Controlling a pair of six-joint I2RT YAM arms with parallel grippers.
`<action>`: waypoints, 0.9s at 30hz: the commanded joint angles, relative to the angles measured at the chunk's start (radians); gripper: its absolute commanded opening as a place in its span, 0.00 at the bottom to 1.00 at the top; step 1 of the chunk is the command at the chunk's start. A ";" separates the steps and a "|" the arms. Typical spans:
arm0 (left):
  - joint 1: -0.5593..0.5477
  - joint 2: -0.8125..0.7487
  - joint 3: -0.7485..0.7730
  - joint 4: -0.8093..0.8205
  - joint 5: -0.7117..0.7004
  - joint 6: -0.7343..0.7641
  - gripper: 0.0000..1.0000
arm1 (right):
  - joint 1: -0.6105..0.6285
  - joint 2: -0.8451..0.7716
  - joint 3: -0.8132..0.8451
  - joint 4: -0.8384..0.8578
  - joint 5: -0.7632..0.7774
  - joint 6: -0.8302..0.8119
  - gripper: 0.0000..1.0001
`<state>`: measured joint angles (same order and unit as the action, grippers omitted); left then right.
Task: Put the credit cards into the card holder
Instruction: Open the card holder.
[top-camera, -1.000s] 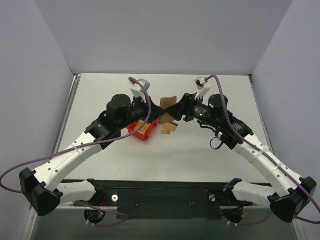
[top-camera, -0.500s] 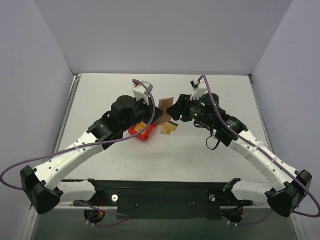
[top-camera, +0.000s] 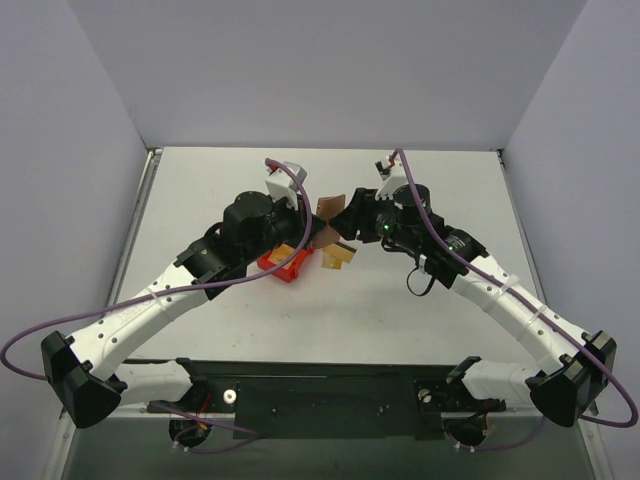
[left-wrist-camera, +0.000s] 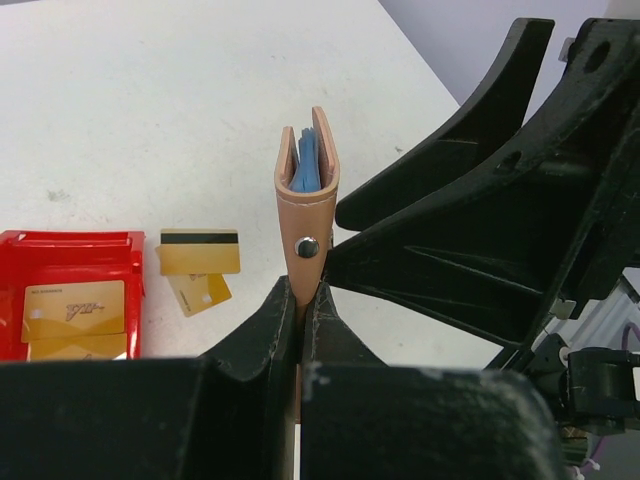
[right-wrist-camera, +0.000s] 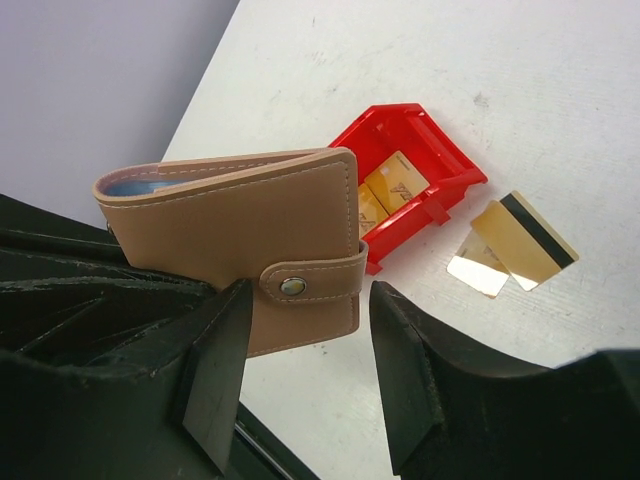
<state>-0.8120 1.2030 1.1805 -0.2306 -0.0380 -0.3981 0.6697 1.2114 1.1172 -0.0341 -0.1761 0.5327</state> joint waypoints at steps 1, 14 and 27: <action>-0.007 -0.033 0.022 0.059 0.006 0.004 0.00 | 0.008 0.027 0.055 0.007 0.030 0.010 0.44; -0.007 -0.033 0.024 0.043 -0.022 0.005 0.00 | 0.008 0.046 0.093 -0.135 0.250 0.012 0.42; -0.009 -0.028 0.019 0.050 -0.028 -0.008 0.00 | 0.010 0.040 0.102 -0.194 0.348 -0.002 0.40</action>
<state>-0.8150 1.2003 1.1805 -0.2287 -0.0669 -0.4019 0.6796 1.2598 1.1858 -0.2119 0.1104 0.5446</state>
